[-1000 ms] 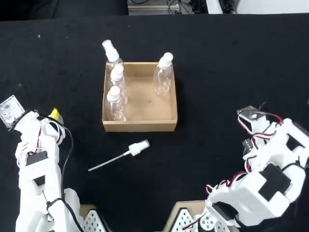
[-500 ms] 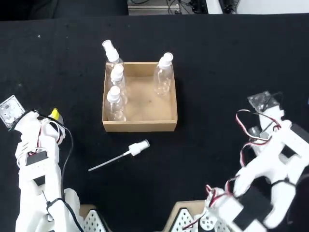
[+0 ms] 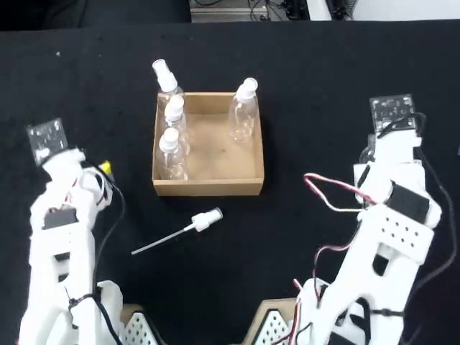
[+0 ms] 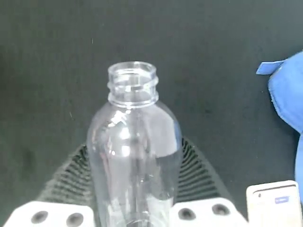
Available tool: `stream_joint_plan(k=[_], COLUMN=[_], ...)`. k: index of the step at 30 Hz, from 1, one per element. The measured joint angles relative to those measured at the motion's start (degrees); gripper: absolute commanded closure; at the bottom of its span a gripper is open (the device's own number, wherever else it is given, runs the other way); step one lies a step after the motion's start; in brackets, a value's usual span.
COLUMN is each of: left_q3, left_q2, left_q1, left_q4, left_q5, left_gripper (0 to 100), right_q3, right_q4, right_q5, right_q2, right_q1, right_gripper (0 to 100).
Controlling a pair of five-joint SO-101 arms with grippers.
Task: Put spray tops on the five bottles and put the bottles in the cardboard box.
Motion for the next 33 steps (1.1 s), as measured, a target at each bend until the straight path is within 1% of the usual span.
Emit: stream_joint_plan(k=[2, 5, 9, 13, 16, 19, 23, 26, 28, 30, 33], left_q3=[-4.9, -11.8, -19.5, -25.8, -30.2, -33.7, -34.9, -34.7, -32.9, -29.9, -24.6], left_q2=[0.0, 0.0, 0.0, 0.0, 0.0, 0.0, 0.0, 0.0, 0.0, 0.0, 1.8], left_q1=[0.0, 0.2, 1.1, 2.9, 7.8, 15.5, 27.8, 38.1, 43.6, 48.1, 51.3], left_q4=[7.2, 17.1, 31.0, 45.0, 53.3, 59.3, 62.8, 62.8, 60.6, 56.4, 48.4], left_q5=[-1.0, -6.7, -17.7, -30.2, -35.9, -37.4, -37.4, -37.4, -37.4, -36.1, -31.4], left_gripper=[81, 81, 81, 81, 81, 82, 82, 81, 81, 81, 81], right_q3=[0.6, 1.0, 1.0, 1.0, 1.0, 1.0, 1.5, 1.9, 2.0, 2.0, 2.1], right_q4=[-0.4, -0.5, -0.6, -0.6, -0.6, -0.6, -0.6, -0.6, -0.6, -0.6, -0.6], right_q5=[-2.5, -3.6, -3.1, -1.8, -1.6, -1.6, -1.3, 1.5, 3.3, 4.5, 7.0], right_q2=[-1.6, -2.4, -2.4, -2.4, -2.4, -2.4, -2.4, -2.5, -2.5, -2.5, -2.5], right_q1=[-0.6, -1.0, -1.0, -1.0, -1.0, 1.1, 8.2, 13.7, 17.1, 20.3, 23.8], right_gripper=[98.8, 98.8, 98.8, 98.8, 98.8, 98.7, 98.7, 98.7, 98.7, 98.7, 98.7])
